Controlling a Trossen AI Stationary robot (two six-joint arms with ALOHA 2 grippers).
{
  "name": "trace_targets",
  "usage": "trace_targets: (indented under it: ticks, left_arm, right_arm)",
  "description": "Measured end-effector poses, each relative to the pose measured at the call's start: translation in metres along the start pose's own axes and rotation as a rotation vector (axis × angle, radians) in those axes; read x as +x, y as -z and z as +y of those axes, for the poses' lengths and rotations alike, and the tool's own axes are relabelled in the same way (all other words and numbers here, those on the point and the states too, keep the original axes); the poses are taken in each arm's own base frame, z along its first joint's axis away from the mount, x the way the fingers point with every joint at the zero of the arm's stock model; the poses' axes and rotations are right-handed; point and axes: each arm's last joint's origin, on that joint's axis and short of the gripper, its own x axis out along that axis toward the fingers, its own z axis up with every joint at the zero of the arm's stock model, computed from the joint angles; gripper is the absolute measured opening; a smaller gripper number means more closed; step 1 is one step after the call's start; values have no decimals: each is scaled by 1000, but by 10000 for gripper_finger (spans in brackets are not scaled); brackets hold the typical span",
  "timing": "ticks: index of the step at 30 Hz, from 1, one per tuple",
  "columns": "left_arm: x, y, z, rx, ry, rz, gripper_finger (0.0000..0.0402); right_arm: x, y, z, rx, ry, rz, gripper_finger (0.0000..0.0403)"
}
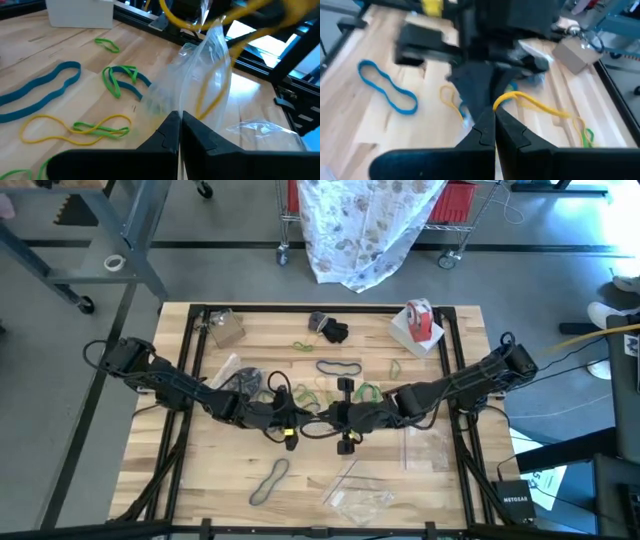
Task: Sort rubber bands
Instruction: Put the yellow rubber band into the transparent zip bag
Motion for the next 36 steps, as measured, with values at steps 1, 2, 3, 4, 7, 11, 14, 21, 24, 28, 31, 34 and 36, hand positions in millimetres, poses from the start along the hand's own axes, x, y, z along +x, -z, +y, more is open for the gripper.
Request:
trace_targets:
  ticks: [1, 2, 3, 4, 7, 11, 14, 21, 24, 28, 31, 34, 36]
  left_arm:
    - [0, 0, 0, 6, 1, 1, 1]
    - [0, 0, 0, 5, 1, 1, 1]
    - [0, 0, 0, 0, 1, 0, 1]
    - [0, 0, 0, -5, 1, 0, 1]
    - [0, 0, 0, -9, 1, -2, 1]
    - [0, -1, 0, -14, 2, -5, 1]
    - [0, -1, 0, -14, 2, -5, 1]
    - [-2, 1, 3, 35, -19, 36, 1]
    - [-10, -4, 8, 79, -64, 62, 1]
    - [-23, -8, 14, 172, -135, 106, 1]
    - [-28, -8, 9, 311, -108, 115, 1]
    - [-32, -3, 5, 420, -104, 139, 1]
    - [-38, -4, 4, 413, -140, 133, 1]
  right_arm:
    - [0, 1, 0, 0, -3, 11, 0]
    - [0, 2, -1, 3, -6, 18, 0]
    - [0, 3, -1, 1, -11, 30, 0]
    - [0, 4, 0, -4, -11, 43, 0]
    - [0, 7, 0, -9, -21, 71, 1]
    - [0, 8, 1, 63, -23, 78, 14]
    - [0, 8, 0, 114, -25, 84, 49]
    - [-9, -2, -1, 115, -83, 120, 139]
    - [-18, -9, -3, 150, -105, 170, 150]
    - [-20, -10, -5, 194, -87, 187, 151]
    - [-15, -9, -8, 199, -12, 188, 151]
    - [-6, -5, -13, 207, 20, 207, 151]
    - [-3, -3, -14, 217, 23, 226, 152]
